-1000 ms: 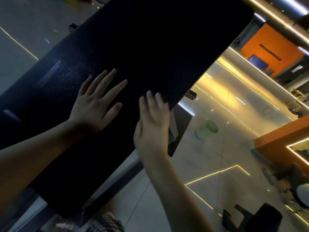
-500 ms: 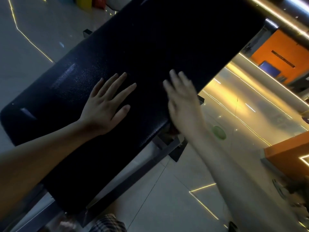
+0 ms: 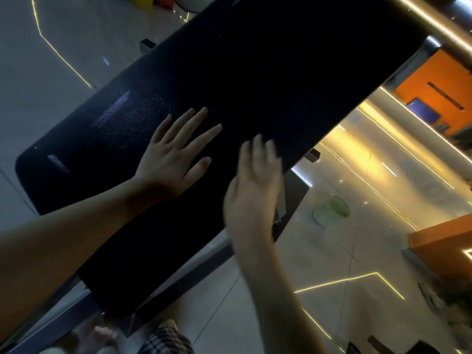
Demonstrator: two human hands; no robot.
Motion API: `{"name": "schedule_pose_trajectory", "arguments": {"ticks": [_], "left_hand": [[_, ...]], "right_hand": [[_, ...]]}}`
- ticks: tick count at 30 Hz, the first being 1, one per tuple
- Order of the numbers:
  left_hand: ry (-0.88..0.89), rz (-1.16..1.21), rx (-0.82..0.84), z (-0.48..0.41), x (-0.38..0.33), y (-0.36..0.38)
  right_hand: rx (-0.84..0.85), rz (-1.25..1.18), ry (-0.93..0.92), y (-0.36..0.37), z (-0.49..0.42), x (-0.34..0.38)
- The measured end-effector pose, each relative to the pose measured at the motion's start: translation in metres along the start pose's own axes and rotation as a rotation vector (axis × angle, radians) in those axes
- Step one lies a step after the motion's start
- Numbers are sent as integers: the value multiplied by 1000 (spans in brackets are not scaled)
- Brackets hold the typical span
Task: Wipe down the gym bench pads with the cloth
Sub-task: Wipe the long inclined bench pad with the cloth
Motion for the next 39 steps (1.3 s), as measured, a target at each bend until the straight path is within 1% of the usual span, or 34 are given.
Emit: {"name": "schedule_pose_trajectory", "arguments": {"ticks": [2, 4, 8, 11, 12, 16, 19, 23, 28, 32, 39], "left_hand": [[16, 7, -9, -1, 1, 0], [31, 15, -20, 0, 1, 0], [29, 19, 0, 0, 1, -1], [1, -17, 53, 0, 2, 1], [-6, -31, 69, 0, 2, 2], [-24, -42, 93, 1, 1, 2], [-31, -27, 86, 1, 0, 1], [-25, -26, 72, 1, -1, 1], [-19, -23, 59, 1, 1, -1], [-27, -26, 70, 1, 1, -1], [-52, -16, 101, 2, 0, -1]], "right_hand": [[20, -38, -86, 7, 45, 30], [24, -70, -137, 9, 65, 42], [91, -86, -214, 6, 46, 38], [91, 7, -333, -2, 5, 21], [69, 34, -317, -6, -18, 8], [-9, 98, -97, -25, -118, -58], [-70, 104, -57, -30, -138, -67], [-120, 71, -24, -21, -122, -64], [-85, 40, -1, -19, -117, -61], [-71, -2, -6, -18, -85, -44], [81, -26, -9, -10, 11, 15]]}}
Point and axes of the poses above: each hand's wrist, its own z-axis away from the middle knuckle, its own y-axis out of the palm, x = y × z, the point moved 7 cm from there along -z, towards the middle knuckle, and after that the axes turned 7 degrees about -x, right-handed, at the moved point
